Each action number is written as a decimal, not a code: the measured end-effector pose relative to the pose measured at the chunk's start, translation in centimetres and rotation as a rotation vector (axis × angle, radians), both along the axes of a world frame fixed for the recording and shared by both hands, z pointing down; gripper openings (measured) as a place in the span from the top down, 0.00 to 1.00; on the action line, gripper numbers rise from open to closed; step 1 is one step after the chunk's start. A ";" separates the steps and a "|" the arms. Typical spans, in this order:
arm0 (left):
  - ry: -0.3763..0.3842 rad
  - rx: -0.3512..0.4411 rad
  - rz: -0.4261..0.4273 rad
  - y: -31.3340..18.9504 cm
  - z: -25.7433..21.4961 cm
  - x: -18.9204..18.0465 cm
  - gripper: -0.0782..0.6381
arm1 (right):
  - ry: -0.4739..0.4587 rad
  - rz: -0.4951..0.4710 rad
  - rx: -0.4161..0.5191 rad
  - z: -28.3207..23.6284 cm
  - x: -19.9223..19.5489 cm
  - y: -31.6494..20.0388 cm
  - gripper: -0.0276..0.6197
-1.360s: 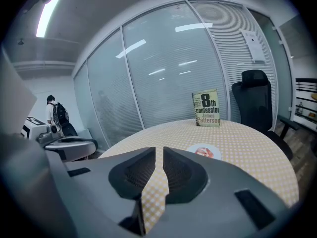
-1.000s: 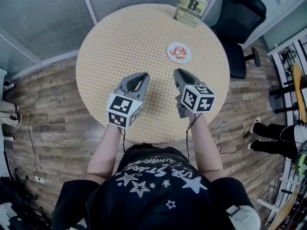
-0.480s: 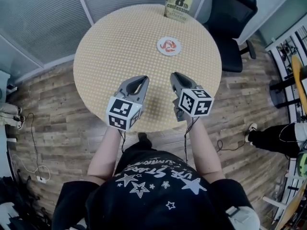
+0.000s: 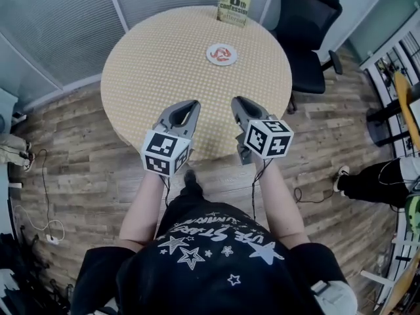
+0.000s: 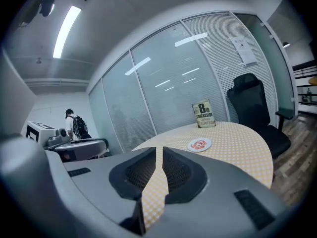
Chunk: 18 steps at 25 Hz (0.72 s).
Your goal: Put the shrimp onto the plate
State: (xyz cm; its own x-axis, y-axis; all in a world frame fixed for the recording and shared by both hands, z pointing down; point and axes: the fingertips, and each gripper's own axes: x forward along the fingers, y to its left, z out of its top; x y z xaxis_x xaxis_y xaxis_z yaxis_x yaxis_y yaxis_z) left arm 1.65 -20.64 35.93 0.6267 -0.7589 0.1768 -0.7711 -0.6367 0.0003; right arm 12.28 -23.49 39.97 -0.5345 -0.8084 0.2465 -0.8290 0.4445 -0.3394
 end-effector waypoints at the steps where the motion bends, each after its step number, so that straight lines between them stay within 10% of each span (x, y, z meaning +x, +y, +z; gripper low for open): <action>1: 0.000 0.003 -0.005 0.9 0.0 0.2 0.88 | 0.001 -0.007 0.001 0.0 0.1 0.9 0.87; 18: -0.015 0.001 -0.032 13.3 -0.2 3.2 0.88 | -0.030 -0.054 0.050 -1.8 2.7 14.2 0.87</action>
